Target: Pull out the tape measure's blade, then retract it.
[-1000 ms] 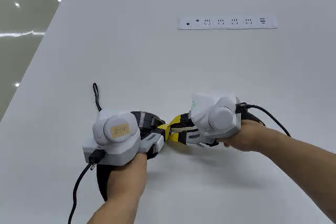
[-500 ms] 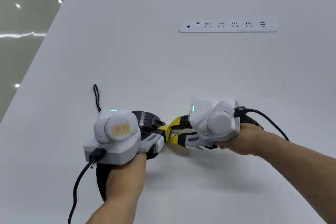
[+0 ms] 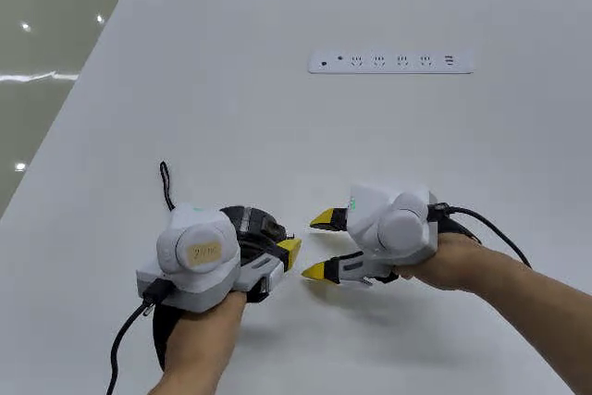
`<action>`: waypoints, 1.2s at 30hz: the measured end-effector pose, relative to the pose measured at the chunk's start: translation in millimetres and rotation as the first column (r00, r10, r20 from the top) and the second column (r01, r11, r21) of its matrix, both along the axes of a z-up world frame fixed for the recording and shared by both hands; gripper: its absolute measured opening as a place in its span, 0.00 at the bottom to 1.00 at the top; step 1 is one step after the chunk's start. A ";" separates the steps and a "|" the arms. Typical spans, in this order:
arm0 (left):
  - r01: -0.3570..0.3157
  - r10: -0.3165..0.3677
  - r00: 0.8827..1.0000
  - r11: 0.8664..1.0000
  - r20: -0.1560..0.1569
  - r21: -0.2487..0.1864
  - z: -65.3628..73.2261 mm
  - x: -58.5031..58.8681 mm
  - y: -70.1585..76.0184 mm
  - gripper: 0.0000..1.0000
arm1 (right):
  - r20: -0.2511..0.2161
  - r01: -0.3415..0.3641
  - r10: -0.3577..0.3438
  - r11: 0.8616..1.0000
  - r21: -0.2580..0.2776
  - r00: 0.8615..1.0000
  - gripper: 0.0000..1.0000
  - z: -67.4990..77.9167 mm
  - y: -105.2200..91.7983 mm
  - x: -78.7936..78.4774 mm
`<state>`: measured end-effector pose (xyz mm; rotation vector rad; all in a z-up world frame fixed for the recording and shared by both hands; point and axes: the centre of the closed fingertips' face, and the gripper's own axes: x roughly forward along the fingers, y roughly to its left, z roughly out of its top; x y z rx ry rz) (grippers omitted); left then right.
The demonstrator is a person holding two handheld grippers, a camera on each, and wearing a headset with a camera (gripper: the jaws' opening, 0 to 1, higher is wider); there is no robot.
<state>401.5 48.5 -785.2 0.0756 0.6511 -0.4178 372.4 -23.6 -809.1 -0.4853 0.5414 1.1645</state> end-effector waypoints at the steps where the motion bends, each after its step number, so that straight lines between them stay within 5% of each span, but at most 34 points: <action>1: 0.031 -0.031 0.999 1.000 0.008 0.005 1.6 -2.3 -1.5 0.80 | -0.008 0.020 -0.020 1.000 0.011 1.000 0.43 2.9 -3.6 -2.0; 8: 0.153 -0.153 0.988 0.988 0.019 -0.012 6.5 -15.5 -6.4 0.88 | -0.031 0.136 -0.135 0.990 0.030 0.990 0.56 12.7 -26.7 -13.0; 18: 0.255 -0.255 0.967 0.967 0.019 -0.012 10.9 -36.2 6.3 0.92 | -0.039 0.301 -0.299 0.951 0.073 0.953 0.69 28.9 -57.3 -32.6; 27: 0.328 -0.327 0.944 0.944 0.033 -0.034 19.3 -53.2 17.8 0.95 | -0.044 0.422 -0.420 0.902 0.095 0.907 0.75 40.6 -80.5 -51.5; 36: 0.349 -0.344 0.937 0.932 0.062 -0.100 32.1 -68.4 20.6 1.00 | -0.057 0.521 -0.518 0.842 0.143 0.853 0.84 54.3 -99.3 -72.0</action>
